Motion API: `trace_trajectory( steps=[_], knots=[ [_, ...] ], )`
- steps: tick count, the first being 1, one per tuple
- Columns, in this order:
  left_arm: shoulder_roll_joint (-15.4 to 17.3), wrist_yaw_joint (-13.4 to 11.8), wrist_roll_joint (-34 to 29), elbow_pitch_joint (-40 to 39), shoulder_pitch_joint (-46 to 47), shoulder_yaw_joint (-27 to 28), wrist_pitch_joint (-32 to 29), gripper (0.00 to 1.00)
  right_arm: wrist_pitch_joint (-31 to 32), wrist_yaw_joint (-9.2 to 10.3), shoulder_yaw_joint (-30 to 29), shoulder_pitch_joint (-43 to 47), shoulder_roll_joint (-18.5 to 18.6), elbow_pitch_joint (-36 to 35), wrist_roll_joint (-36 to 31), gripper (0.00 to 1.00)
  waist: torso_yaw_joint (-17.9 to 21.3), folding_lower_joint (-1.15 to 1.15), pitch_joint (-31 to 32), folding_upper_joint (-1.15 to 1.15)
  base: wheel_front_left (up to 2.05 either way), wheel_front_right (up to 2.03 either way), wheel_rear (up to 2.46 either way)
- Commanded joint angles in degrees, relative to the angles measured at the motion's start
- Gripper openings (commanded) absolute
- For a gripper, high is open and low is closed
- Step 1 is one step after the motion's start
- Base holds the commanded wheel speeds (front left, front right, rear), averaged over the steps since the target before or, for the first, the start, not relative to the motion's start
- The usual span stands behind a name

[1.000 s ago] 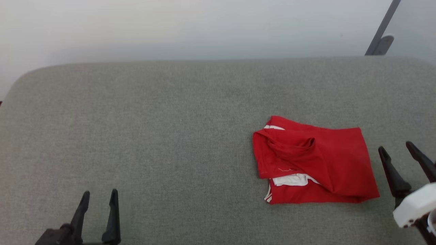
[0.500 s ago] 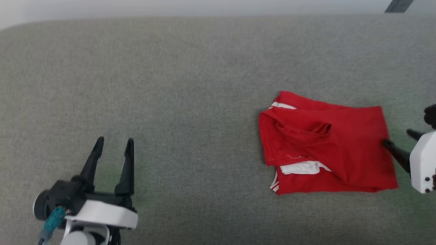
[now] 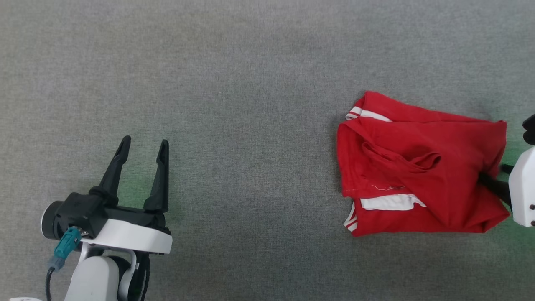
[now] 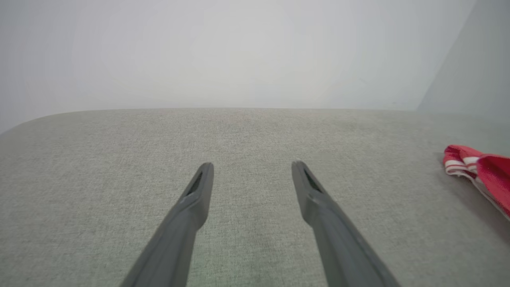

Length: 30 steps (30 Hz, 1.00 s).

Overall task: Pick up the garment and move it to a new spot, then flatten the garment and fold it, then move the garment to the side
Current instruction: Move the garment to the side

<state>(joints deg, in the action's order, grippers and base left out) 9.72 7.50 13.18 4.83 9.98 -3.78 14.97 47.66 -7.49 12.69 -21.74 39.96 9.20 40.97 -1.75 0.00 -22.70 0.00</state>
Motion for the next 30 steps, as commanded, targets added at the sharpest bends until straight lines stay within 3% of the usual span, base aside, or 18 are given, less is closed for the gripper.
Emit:
trace_trajectory(
  steps=[1,11,18,24,30],
  knots=[
    [0.39,-0.06,-0.08,0.35,1.30,-0.26,0.28,1.00,1.72,0.00,1.48,1.66,-2.48,0.70,0.64,0.00,-0.13,0.00,-1.23,0.00,0.00,0.00,0.00],
    [1.78,-0.06,-0.31,0.54,2.32,-0.50,0.29,1.00,-2.02,0.17,-4.56,1.93,-3.72,-0.75,1.49,0.00,3.26,0.00,-1.60,0.00,0.00,0.00,0.00],
    [4.75,-0.06,-0.60,-0.62,5.98,-4.09,0.28,1.00,-8.84,0.14,-14.27,1.87,-2.55,0.47,0.01,0.00,8.87,0.00,-3.68,0.00,0.00,0.00,0.00],
    [8.38,-0.06,0.07,-1.68,14.36,-8.48,0.28,1.00,-16.94,0.12,-24.10,-1.85,-1.54,6.72,-3.38,0.00,13.59,0.00,-8.15,0.00,0.00,0.00,0.00],
    [10.64,-0.06,0.51,-1.71,24.14,-13.42,0.28,1.00,-23.26,0.04,-29.48,-9.09,-2.11,15.51,-7.87,0.00,16.20,0.00,-12.60,0.00,0.00,0.00,0.00]
  ],
)
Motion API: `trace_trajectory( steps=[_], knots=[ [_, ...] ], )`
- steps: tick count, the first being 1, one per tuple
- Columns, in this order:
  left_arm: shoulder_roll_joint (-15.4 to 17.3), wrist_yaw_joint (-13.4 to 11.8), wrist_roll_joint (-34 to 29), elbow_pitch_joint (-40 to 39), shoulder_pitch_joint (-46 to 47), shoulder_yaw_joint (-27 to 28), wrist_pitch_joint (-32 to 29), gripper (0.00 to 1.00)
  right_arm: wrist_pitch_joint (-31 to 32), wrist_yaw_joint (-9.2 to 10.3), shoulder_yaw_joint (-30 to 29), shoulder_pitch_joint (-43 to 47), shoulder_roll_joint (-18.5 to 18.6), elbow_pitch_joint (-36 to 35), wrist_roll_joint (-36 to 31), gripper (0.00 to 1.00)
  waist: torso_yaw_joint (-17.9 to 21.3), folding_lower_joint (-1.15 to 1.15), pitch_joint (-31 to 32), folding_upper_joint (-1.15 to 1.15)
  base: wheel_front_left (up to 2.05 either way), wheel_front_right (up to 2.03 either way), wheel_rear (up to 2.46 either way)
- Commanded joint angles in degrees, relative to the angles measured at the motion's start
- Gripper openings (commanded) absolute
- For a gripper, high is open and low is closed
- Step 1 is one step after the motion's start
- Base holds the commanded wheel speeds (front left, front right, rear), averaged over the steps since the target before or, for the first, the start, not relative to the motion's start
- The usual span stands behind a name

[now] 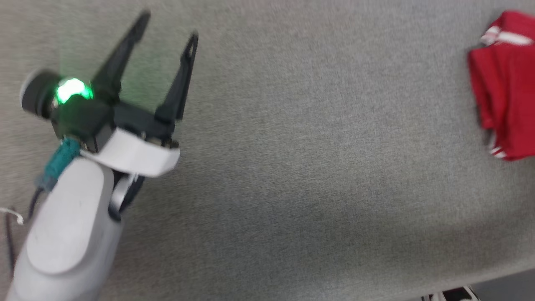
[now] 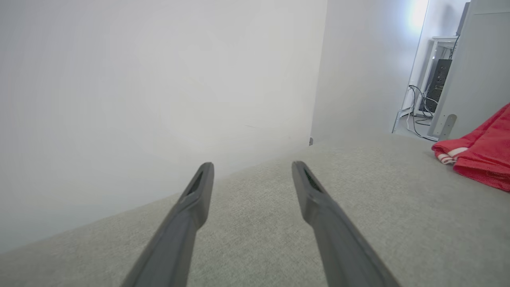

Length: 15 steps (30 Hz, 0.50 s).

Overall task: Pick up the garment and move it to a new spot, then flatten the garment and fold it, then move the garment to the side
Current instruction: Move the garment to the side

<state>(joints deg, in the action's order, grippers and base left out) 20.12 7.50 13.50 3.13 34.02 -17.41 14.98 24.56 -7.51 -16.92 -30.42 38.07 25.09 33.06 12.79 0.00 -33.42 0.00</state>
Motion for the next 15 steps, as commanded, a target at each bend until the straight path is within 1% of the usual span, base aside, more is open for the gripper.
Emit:
trace_trajectory(
  steps=[1,4,9,15],
  knots=[
    [0.48,-0.06,0.32,0.00,1.61,-0.39,0.27,1.00,-1.18,0.05,-0.47,-1.83,-0.35,0.94,-0.97,0.00,2.01,0.00,-2.67,0.00,0.00,0.00,0.00],
    [0.83,-0.06,0.67,0.27,5.84,-2.41,0.27,1.00,-4.36,0.05,-1.45,-6.07,-0.41,5.65,-4.32,0.00,2.61,0.00,-4.60,0.00,0.00,0.00,0.00],
    [1.27,-0.06,0.86,1.05,11.34,-5.23,0.27,1.00,-9.52,0.05,-0.67,-12.97,-1.19,13.33,-9.27,0.00,2.97,0.00,-7.26,0.00,0.00,0.00,0.00],
    [2.17,-0.06,0.98,1.68,15.01,-6.83,0.27,1.00,-15.40,0.05,0.81,-19.14,-1.98,22.00,-14.25,0.00,2.73,0.00,-8.68,0.00,0.00,0.00,0.00]
  ],
)
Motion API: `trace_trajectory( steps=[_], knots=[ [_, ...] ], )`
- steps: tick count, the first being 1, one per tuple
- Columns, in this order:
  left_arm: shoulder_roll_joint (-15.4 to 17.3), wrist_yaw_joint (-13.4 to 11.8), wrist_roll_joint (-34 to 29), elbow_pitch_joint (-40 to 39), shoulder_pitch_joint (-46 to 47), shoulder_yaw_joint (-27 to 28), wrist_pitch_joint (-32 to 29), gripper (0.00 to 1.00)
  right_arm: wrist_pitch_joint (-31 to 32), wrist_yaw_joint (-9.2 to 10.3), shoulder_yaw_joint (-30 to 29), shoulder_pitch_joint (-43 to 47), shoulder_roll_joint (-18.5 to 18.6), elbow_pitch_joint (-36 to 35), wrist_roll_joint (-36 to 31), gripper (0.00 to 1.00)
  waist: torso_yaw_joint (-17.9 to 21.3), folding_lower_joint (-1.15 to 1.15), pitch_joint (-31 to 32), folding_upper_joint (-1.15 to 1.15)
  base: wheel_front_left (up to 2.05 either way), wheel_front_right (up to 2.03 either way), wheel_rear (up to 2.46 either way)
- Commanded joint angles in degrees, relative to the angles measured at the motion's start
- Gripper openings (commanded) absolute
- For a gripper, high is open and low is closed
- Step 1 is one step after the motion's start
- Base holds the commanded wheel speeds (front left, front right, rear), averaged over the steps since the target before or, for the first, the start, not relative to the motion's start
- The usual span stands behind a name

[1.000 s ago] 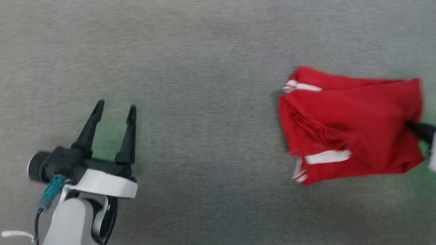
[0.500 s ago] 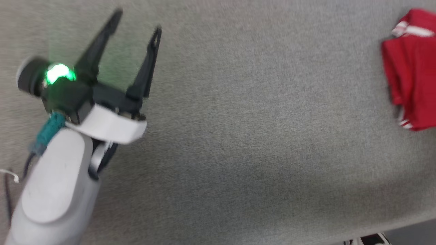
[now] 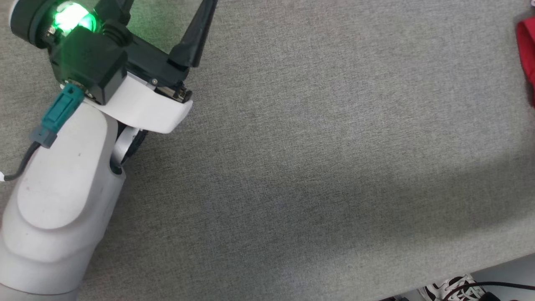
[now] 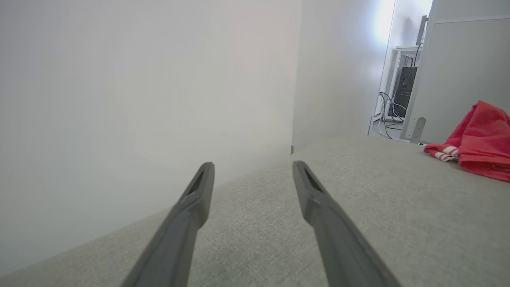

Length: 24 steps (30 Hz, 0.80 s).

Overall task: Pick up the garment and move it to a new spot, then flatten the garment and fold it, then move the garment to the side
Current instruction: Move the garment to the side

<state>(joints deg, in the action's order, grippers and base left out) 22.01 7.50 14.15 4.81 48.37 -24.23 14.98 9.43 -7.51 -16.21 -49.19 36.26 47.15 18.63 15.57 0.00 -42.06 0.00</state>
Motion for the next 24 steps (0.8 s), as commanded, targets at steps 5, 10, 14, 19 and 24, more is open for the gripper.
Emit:
trace_trajectory(
  steps=[5,10,14,19,24],
  knots=[
    [0.86,-0.06,0.31,0.36,0.98,-0.16,0.27,1.00,-4.16,0.04,1.76,-3.65,-0.82,4.94,-1.28,0.00,-0.20,0.00,0.03,0.00,0.00,0.00,0.00],
    [0.89,-0.06,0.40,0.55,0.06,0.35,0.27,1.00,-6.98,0.04,3.48,-5.29,-0.57,8.79,-1.79,0.33,-0.38,0.00,0.46,0.00,0.00,0.00,0.00],
    [0.48,-0.06,0.53,0.83,-0.55,0.83,0.27,1.00,-7.93,0.04,4.38,-5.67,-0.26,10.91,-1.94,0.82,-0.67,0.00,1.21,0.00,0.00,0.00,0.00],
    [-0.84,-0.07,0.50,1.46,-2.47,1.71,0.27,1.00,-9.50,0.04,6.03,-5.31,1.04,13.40,-1.82,1.00,-1.86,0.00,3.67,0.00,0.00,0.00,0.00],
    [-2.28,-0.61,0.52,2.31,-7.13,4.35,0.27,1.00,-12.66,0.04,10.59,-3.72,1.07,11.85,-1.87,1.00,-3.59,0.00,7.93,0.00,0.00,0.00,0.00]
  ],
)
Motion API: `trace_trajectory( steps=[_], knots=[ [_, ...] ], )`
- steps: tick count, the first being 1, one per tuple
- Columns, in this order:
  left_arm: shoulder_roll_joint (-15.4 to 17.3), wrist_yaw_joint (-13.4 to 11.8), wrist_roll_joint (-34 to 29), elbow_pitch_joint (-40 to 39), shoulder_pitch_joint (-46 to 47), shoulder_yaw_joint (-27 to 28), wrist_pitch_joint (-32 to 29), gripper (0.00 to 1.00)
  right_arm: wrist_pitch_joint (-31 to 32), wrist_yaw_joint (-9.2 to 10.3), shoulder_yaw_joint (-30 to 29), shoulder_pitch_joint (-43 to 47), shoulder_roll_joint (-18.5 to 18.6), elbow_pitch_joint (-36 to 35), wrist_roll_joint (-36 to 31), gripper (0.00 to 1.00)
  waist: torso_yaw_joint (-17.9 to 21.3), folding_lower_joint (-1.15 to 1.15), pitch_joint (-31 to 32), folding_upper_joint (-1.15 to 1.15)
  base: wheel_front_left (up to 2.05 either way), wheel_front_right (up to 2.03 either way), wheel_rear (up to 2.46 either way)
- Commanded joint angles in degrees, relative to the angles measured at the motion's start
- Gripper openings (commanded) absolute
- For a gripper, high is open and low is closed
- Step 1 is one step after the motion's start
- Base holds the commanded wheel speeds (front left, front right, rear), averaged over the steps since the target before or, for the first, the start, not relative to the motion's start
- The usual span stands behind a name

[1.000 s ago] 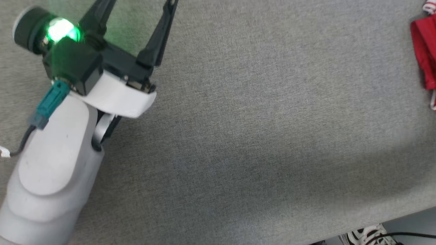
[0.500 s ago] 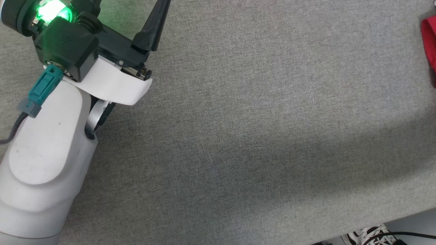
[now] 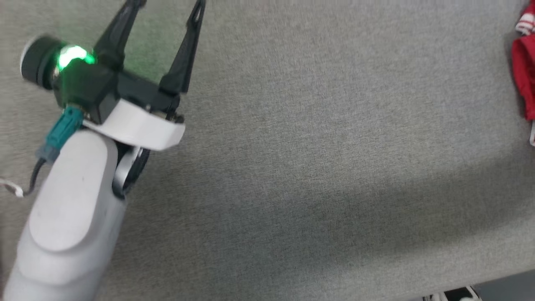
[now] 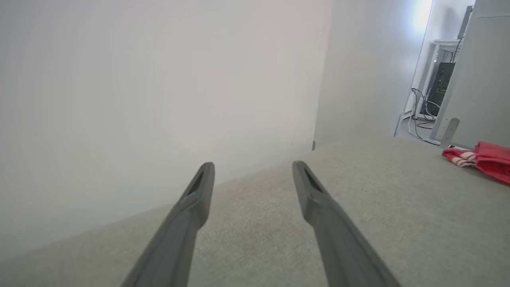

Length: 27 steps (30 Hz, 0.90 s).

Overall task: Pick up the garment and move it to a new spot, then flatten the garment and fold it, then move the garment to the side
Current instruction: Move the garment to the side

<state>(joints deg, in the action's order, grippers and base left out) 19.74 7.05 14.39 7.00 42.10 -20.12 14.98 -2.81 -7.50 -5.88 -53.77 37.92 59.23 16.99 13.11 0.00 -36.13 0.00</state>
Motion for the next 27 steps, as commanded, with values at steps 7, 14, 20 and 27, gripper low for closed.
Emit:
trace_trajectory(
  steps=[7,14,20,27],
  knots=[
    [-2.86,-0.76,0.11,1.43,-12.58,5.85,0.27,1.00,-5.45,0.03,10.04,5.58,-2.85,-5.31,0.33,1.00,-4.64,0.00,10.87,0.00,0.00,0.00,0.00],
    [-5.94,-0.60,-0.72,2.92,-23.49,11.36,0.27,1.00,-8.37,0.03,15.34,11.47,-7.18,-11.20,1.82,1.00,-9.04,0.00,18.62,0.00,0.00,0.00,0.00],
    [-8.92,-0.06,-1.27,4.62,-29.98,14.90,0.27,1.00,-10.00,0.03,17.15,18.29,-11.16,-16.34,2.70,1.00,-12.22,0.00,24.80,0.00,0.00,0.00,0.00],
    [-10.80,0.32,-2.11,6.83,-37.78,19.16,0.27,1.00,-11.41,0.03,16.20,28.98,-16.74,-22.81,2.18,1.00,-14.25,0.00,32.28,0.00,0.00,0.00,0.00]
  ],
)
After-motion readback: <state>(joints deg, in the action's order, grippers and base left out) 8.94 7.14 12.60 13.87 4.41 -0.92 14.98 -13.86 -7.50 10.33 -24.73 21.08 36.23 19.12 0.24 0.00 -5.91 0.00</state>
